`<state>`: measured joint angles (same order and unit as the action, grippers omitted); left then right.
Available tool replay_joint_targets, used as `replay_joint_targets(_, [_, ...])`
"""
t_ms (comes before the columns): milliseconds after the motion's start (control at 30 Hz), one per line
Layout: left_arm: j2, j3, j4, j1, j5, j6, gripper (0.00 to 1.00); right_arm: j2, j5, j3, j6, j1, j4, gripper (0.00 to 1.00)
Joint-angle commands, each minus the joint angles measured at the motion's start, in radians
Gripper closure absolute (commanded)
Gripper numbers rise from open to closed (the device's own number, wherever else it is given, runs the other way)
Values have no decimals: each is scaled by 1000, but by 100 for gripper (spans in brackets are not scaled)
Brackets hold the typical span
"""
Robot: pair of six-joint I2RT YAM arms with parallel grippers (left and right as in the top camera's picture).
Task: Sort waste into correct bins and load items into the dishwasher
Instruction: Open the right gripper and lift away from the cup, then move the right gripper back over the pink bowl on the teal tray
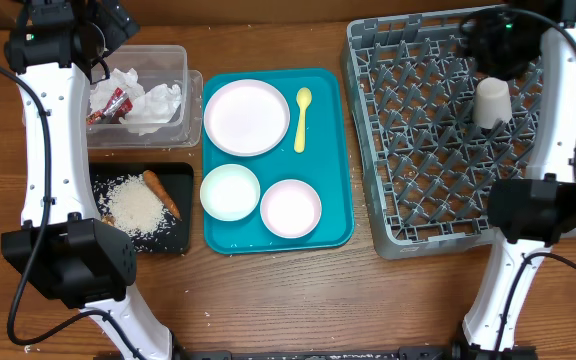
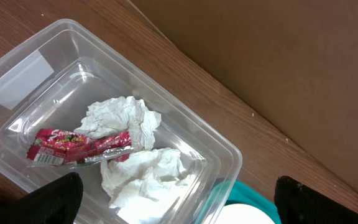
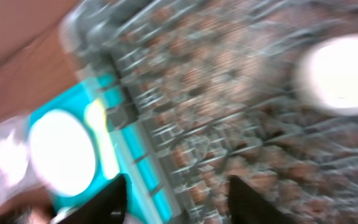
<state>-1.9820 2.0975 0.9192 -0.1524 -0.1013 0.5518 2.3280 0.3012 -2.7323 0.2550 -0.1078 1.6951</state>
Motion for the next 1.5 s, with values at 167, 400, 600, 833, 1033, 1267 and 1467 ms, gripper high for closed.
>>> replay_joint_targets(167, [18,12,-1,2,2,13,0,-19,199,-15,-106,270,-1,6])
replay_joint_targets(400, [18,12,-1,2,2,13,0,-19,-33,47,-30,519,-1,0])
replay_joint_targets(600, [18,12,-1,2,2,13,0,-29,-128,154,-19,640,-1,0])
replay_joint_targets(833, [18,12,-1,2,2,13,0,-183,-129,327,-19,644,-1,0])
replay_joint_targets(1033, [18,12,-1,2,2,13,0,-280,-77,428,-19,658,-1,0])
replay_joint_targets(1267, [18,12,-1,2,2,13,0,-278,-56,570,-19,758,-48,1])
replay_joint_targets(1467, [18,12,-1,2,2,13,0,-278,-57,728,-18,840,-200,8])
